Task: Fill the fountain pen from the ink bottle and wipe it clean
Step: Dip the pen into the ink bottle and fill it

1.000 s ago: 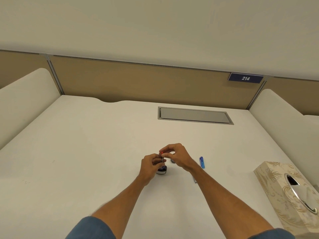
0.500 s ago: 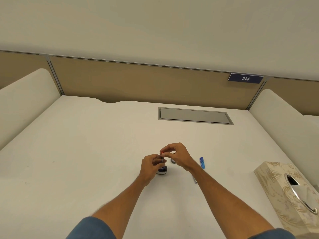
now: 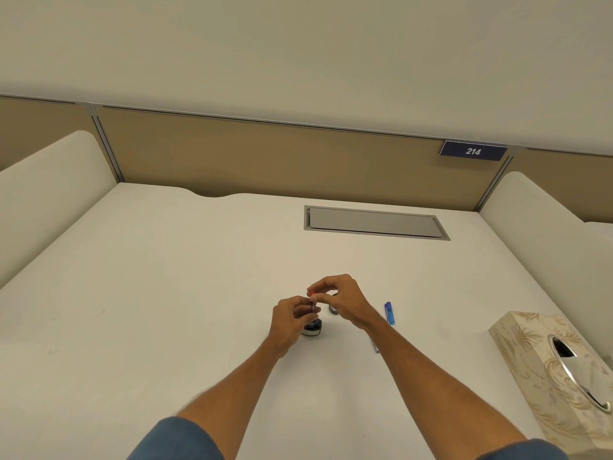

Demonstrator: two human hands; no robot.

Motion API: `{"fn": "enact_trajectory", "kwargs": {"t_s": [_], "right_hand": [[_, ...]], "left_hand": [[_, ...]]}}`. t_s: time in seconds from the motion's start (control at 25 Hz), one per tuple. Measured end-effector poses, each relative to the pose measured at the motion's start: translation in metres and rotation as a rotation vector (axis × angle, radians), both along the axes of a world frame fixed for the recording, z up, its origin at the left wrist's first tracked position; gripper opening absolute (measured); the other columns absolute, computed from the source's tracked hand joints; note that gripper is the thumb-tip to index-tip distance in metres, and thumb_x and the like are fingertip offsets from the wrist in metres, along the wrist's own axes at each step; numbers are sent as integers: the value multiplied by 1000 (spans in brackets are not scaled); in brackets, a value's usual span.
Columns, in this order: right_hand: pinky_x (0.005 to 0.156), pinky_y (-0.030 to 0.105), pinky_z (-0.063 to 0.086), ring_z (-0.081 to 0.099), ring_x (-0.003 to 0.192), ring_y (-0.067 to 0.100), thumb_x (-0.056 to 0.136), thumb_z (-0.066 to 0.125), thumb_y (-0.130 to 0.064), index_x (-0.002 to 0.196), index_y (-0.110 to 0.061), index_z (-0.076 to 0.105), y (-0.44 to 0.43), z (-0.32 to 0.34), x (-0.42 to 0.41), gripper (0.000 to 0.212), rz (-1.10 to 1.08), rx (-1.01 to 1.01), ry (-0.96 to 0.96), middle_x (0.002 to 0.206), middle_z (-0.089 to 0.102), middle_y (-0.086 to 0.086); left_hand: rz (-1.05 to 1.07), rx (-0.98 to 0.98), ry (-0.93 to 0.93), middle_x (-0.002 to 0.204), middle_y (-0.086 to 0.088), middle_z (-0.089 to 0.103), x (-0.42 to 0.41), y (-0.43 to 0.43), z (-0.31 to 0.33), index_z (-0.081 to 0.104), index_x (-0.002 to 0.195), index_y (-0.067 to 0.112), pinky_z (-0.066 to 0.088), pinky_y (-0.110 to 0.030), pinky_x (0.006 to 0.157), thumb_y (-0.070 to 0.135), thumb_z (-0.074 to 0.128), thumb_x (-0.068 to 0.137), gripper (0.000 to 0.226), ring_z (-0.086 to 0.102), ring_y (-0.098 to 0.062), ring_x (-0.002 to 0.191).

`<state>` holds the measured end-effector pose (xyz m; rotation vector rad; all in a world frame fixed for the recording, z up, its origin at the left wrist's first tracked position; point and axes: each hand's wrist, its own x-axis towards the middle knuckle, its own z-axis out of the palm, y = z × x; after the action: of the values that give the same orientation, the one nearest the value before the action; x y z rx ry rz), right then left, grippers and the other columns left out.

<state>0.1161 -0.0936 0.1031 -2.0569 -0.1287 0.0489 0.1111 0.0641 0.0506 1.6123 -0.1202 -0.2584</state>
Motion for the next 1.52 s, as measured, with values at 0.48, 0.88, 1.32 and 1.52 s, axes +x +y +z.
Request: {"fn": "enact_trajectory", "kwargs": {"t_s": [0.48,0.88,1.32,1.52], "right_hand": [[76,16,53,70,83,9,79,73,-11,91,-10,76,0,-1,0,12,1,-2,-6,87,76,2],[72,15,52,70,80,9,76,77,-14,87,-11,75,1,-2,0,12,-24,7,-7,84,76,1],[74,19,54,69,78,10,74,78,-14,83,-10,74,1,-2,0,11,-37,-7,-24,81,75,2],[74,15,52,69,81,7,78,74,-13,89,-11,76,0,-2,-1,11,-21,-10,-21,85,76,0]], "left_hand": [[-10,-9,-6,92,-10,76,0,1,0,68,99,7,57,-22,76,-5,68,79,23,74,-15,84],[-5,-4,-1,91,-8,76,-1,1,0,69,98,7,57,-21,75,-5,68,79,22,74,-14,83],[-1,-2,-5,92,-9,76,0,0,0,68,100,4,57,-20,75,-6,68,79,23,74,-13,83],[1,9,-8,92,-10,76,0,-1,0,68,101,3,57,-20,74,-6,68,79,24,74,-14,83]]}}
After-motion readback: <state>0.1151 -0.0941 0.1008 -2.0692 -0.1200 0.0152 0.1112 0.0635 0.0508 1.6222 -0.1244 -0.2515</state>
